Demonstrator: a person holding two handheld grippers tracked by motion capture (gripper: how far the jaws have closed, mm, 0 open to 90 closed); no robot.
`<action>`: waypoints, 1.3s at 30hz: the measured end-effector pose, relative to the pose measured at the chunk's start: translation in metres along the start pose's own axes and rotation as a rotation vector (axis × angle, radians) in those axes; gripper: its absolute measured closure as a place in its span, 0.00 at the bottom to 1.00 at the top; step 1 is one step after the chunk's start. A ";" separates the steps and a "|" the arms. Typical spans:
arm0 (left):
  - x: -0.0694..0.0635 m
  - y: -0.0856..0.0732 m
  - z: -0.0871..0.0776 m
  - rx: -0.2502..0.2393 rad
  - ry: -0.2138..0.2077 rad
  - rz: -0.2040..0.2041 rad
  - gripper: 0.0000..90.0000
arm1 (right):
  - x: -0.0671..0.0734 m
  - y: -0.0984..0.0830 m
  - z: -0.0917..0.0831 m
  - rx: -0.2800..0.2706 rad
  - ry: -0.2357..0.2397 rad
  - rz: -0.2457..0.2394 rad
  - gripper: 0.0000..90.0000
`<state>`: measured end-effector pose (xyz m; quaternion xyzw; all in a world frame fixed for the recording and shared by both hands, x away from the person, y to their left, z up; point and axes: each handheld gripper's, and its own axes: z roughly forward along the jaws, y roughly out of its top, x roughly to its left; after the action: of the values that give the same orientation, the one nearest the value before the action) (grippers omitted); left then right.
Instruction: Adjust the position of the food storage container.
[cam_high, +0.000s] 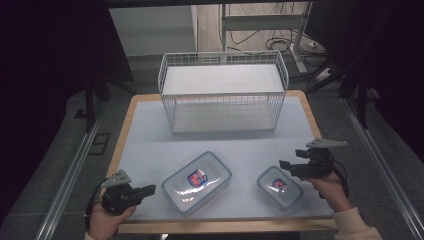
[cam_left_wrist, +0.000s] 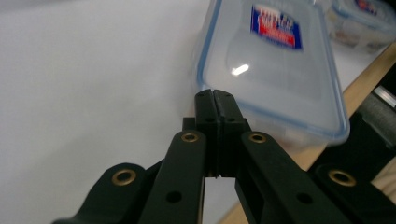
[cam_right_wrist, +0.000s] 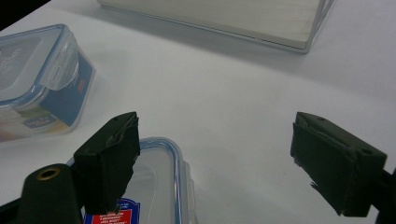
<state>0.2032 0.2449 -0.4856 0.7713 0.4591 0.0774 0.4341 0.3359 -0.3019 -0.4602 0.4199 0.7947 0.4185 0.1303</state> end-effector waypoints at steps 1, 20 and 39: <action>-0.001 -0.005 -0.002 0.007 -0.001 -0.006 1.00 | 0.000 0.000 0.000 0.000 0.000 0.000 0.17; -0.035 -0.020 0.041 0.149 -0.105 0.051 1.00 | -0.002 -0.001 0.001 0.014 -0.030 -0.002 0.18; -0.038 0.015 0.078 0.153 -0.133 0.068 1.00 | -0.003 0.000 0.000 0.015 -0.036 -0.002 0.18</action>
<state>0.2318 0.1656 -0.5121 0.8207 0.4074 0.0054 0.4007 0.3373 -0.3043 -0.4607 0.4276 0.7957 0.4049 0.1418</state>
